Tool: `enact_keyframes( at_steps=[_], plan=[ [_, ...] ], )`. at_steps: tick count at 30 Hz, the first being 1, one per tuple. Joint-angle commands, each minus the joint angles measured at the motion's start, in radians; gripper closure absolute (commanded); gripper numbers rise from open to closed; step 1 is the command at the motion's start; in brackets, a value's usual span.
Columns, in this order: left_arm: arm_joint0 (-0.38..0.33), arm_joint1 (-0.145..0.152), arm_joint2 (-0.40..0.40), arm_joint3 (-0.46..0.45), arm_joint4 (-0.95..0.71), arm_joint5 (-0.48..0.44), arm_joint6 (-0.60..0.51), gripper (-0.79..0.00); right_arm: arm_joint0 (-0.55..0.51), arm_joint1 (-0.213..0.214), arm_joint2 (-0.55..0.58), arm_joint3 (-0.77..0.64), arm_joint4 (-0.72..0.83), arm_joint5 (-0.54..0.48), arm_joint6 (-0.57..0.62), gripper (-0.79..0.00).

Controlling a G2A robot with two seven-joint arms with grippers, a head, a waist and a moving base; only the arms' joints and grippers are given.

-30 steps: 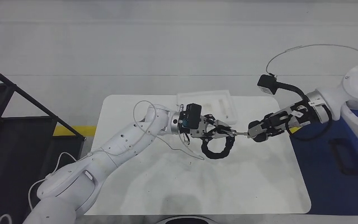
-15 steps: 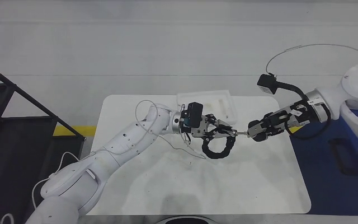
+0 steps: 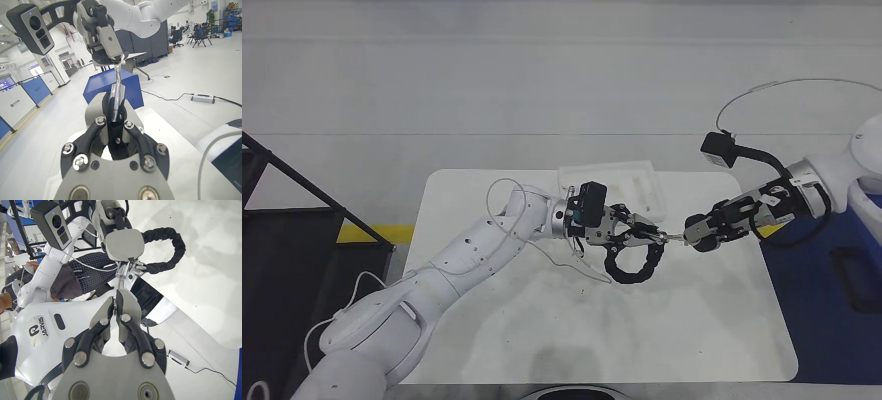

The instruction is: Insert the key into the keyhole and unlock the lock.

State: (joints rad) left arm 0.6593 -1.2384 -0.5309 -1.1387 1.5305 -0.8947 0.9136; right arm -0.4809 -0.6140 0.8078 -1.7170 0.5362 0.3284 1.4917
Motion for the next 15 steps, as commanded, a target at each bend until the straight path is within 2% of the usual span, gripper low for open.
enact_keyframes(
  at_steps=[1, 15],
  plan=[
    [0.001, -0.002, -0.002, 0.002, 0.001, -0.004, 0.002, 0.000, 0.001, -0.001, 0.000, 0.001, -0.002, 0.000, 0.000, 0.000],
    [0.009, -0.008, -0.014, -0.007, 0.000, -0.021, -0.009, 0.000, 0.004, -0.004, -0.006, -0.001, -0.021, 0.007, -0.007, 0.000]
  ],
)
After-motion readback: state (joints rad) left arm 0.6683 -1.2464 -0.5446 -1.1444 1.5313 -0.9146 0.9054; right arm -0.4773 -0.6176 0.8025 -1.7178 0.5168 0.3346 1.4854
